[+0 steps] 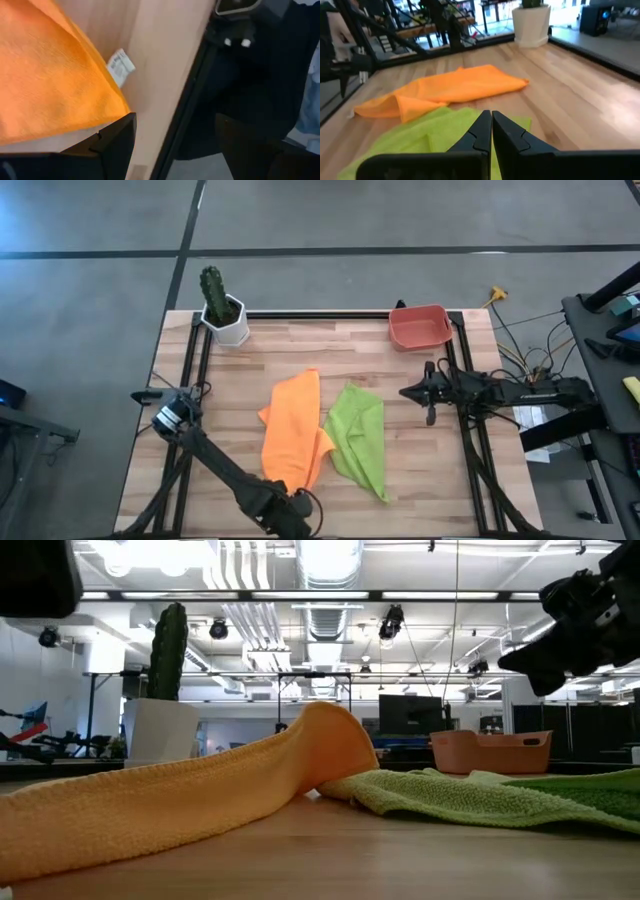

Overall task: Roll microfiber towels into tight, uniform cylinder then place into a basket
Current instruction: Fold the orange microfiber cloth

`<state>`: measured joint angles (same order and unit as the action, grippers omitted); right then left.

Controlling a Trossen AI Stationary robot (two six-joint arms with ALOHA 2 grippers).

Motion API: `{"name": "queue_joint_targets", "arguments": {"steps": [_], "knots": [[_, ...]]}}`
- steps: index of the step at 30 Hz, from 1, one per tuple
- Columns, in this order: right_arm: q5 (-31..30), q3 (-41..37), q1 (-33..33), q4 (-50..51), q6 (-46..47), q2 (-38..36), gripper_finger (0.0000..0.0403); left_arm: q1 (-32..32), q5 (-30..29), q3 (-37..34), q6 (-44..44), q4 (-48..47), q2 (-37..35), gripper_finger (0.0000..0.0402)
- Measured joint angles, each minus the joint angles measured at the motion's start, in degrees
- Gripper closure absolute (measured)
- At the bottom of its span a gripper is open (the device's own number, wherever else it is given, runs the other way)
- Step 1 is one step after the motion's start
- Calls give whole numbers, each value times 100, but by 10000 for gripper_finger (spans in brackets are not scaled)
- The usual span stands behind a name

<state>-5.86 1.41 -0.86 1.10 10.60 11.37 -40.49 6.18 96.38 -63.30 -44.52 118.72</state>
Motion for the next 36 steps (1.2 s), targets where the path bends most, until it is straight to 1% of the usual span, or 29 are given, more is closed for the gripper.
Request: {"name": "queue_joint_targets", "arguments": {"steps": [6,11,14,18,23,28,30,32,36], "knots": [[-17,-2,0,-73,149,343,394,1,-62,-15,-45,-26,230,149],[-19,-2,0,-514,137,476,394,0,-64,-20,-98,-437,512,149],[-19,-2,0,-685,139,491,394,0,-93,-11,-236,-591,559,149],[-19,-2,0,-661,141,492,394,-12,-386,-6,-344,-561,569,149],[-16,-4,0,-464,217,492,394,-7,-469,-11,-386,-620,570,149],[-14,-22,0,-432,249,494,394,-7,-683,-17,-380,-981,575,151],[-13,-31,0,-432,249,494,394,-4,-736,-20,-381,-1097,577,161],[-11,-33,0,-432,249,496,394,-3,-740,-22,-381,-1154,579,179],[37,-35,0,-415,261,494,394,0,-742,-26,-381,-1206,579,240]]}}
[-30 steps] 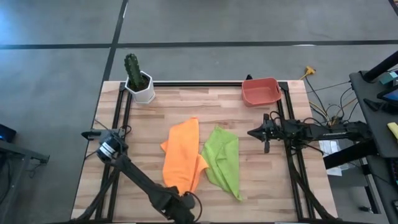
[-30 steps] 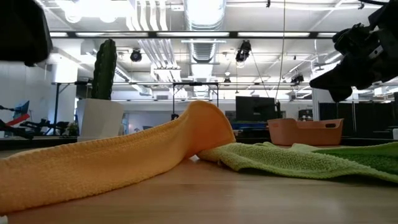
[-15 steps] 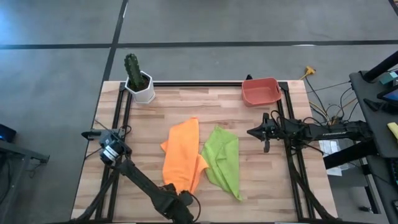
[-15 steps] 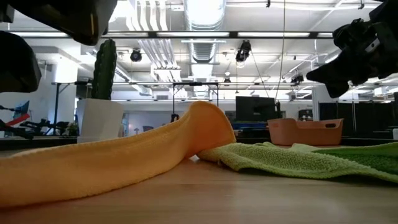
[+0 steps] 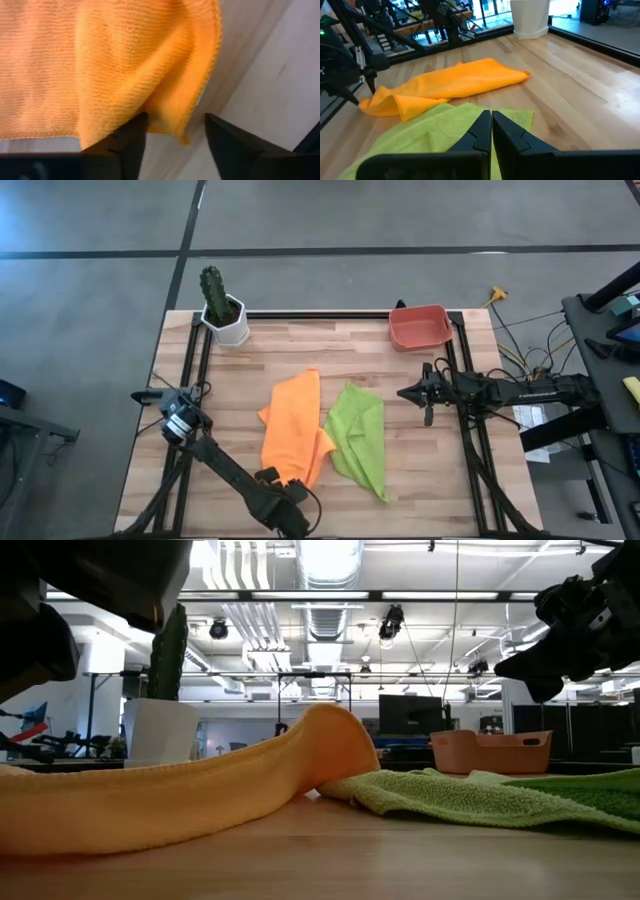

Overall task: Roll microfiber towels into tight, uniform cylinder then place into a basket
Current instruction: Fold the orange microfiber cloth

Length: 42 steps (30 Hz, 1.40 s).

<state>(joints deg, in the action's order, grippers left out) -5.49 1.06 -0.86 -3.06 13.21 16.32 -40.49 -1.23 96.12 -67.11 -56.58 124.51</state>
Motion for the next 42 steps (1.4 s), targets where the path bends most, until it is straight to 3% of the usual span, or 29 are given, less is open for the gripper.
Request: {"name": "queue_joint_targets", "arguments": {"steps": [8,13,19,27,33,37,42], "knots": [[272,-2,0,-4,-121,2,394,13,82,0,2,-158,-35,391],[404,-2,-3,-189,-159,2,394,29,129,146,46,-686,-150,400],[738,-15,-139,-1217,-663,125,383,118,-39,412,144,-1911,-635,401],[697,-20,-226,-2431,-916,916,284,256,-1048,457,10,-2494,-1600,401],[885,172,-458,-3308,-1030,1946,223,304,-1622,457,-3,-2609,-2034,401],[809,656,-873,-3381,-1397,2952,220,308,-1698,457,-3,-2880,-2105,401],[245,1639,-1454,-3365,-1887,4583,227,339,-1729,450,-5,-3237,-2087,402]]}}
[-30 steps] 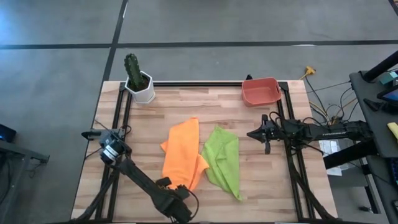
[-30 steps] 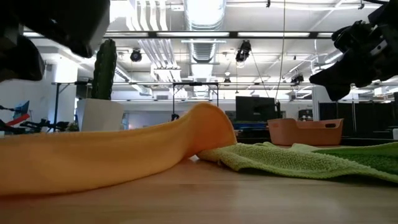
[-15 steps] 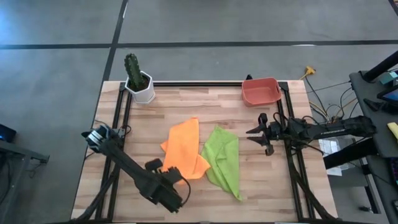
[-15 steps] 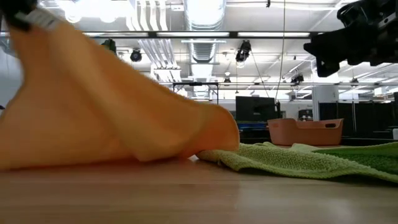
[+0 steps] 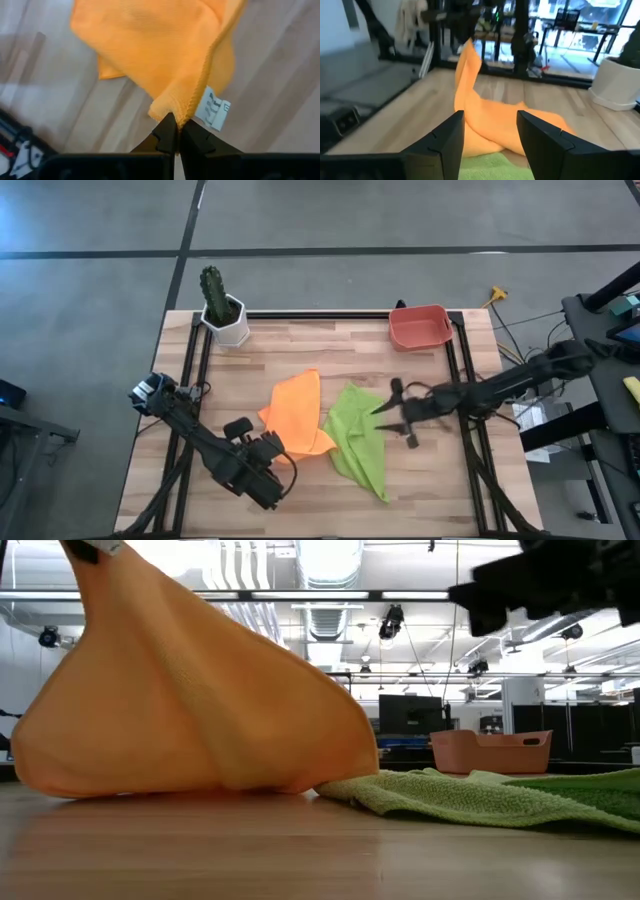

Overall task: Roll microfiber towels into tight, uniform cylinder then place into a basket
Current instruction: Fold the orange microfiber cloth

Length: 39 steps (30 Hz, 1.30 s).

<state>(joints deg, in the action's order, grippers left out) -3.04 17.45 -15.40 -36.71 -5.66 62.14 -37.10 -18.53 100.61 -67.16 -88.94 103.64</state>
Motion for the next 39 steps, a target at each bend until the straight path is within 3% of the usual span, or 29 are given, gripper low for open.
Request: {"name": "queue_joint_targets", "arguments": {"steps": [4,8,13,16,19,25,34,39], "knots": [[-424,741,-237,87,-227,1272,217,-2,-347,-28,-7,-4,2,402],[-456,1257,-335,268,19,2286,200,-36,-705,-59,-7,-8,2,402],[-508,1683,-447,280,314,3257,179,-42,-1130,-149,6,-9,35,402],[-922,1900,-452,285,469,3673,171,-42,-1202,-212,20,-9,36,402],[-1237,2114,-446,273,640,3987,165,-46,-1204,-283,20,-5,36,402],[-1161,2422,-637,349,823,4404,165,-94,-1200,-373,0,7,36,402],[-1661,2422,-881,364,1064,4215,170,-131,-1191,-375,0,6,36,402],[-1714,2417,-859,1075,1415,4296,172,-149,-1176,-375,-5,4,36,402]]}}
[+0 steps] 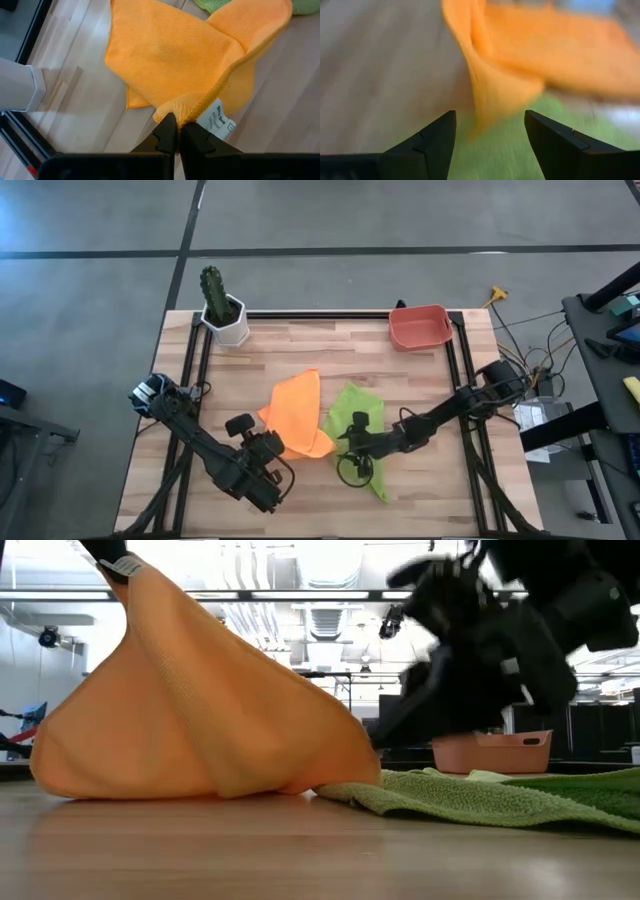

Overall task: Roll microfiber towels into tight, uniform cylinder then place into a basket
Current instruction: Fold the orange microfiber cloth

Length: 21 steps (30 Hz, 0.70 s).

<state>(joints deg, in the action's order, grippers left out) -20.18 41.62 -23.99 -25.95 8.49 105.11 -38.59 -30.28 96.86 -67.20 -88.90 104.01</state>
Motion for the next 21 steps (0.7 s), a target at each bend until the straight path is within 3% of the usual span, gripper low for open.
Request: {"name": "queue_joint_targets", "arguments": {"steps": [5,9,17,21], "knots": [[-524,-82,-14,1046,435,-78,173,-19,15,0,-2,9,0,402],[-523,-123,-52,1832,1018,-207,172,-15,15,0,-4,12,0,402],[-381,-102,-313,4035,2949,-753,177,-17,22,-27,-9,88,-2,402],[-228,-132,-435,5595,4203,-1313,177,-22,31,-88,-7,268,-2,402]]}}
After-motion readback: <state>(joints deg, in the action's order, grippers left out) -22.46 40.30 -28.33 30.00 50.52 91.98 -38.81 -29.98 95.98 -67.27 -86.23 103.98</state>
